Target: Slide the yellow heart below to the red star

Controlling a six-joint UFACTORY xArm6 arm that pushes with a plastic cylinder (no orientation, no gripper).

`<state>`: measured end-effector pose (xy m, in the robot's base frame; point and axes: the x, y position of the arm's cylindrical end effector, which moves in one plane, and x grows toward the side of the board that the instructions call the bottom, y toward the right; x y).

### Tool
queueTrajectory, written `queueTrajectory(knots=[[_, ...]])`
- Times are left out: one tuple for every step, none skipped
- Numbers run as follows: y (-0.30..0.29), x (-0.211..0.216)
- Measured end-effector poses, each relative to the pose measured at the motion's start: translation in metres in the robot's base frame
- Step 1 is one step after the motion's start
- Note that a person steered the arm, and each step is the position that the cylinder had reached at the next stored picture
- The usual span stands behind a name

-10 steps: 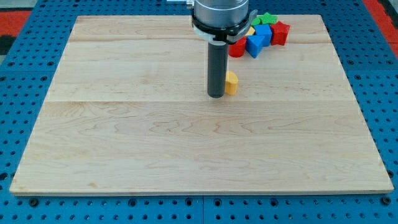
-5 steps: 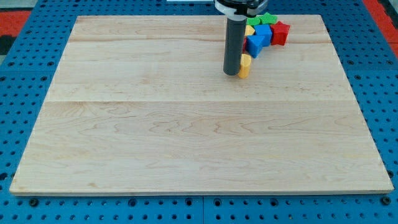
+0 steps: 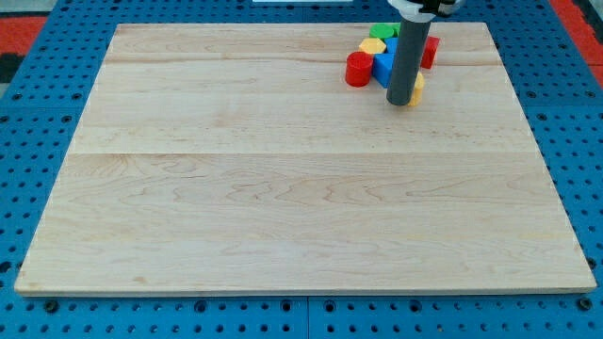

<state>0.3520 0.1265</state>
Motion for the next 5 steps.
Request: queueTrajectory(knots=[[0.006,0.0],[0.03,0.0],[0.042,-0.002],[0.042,-0.008],[0.042,-0.023]])
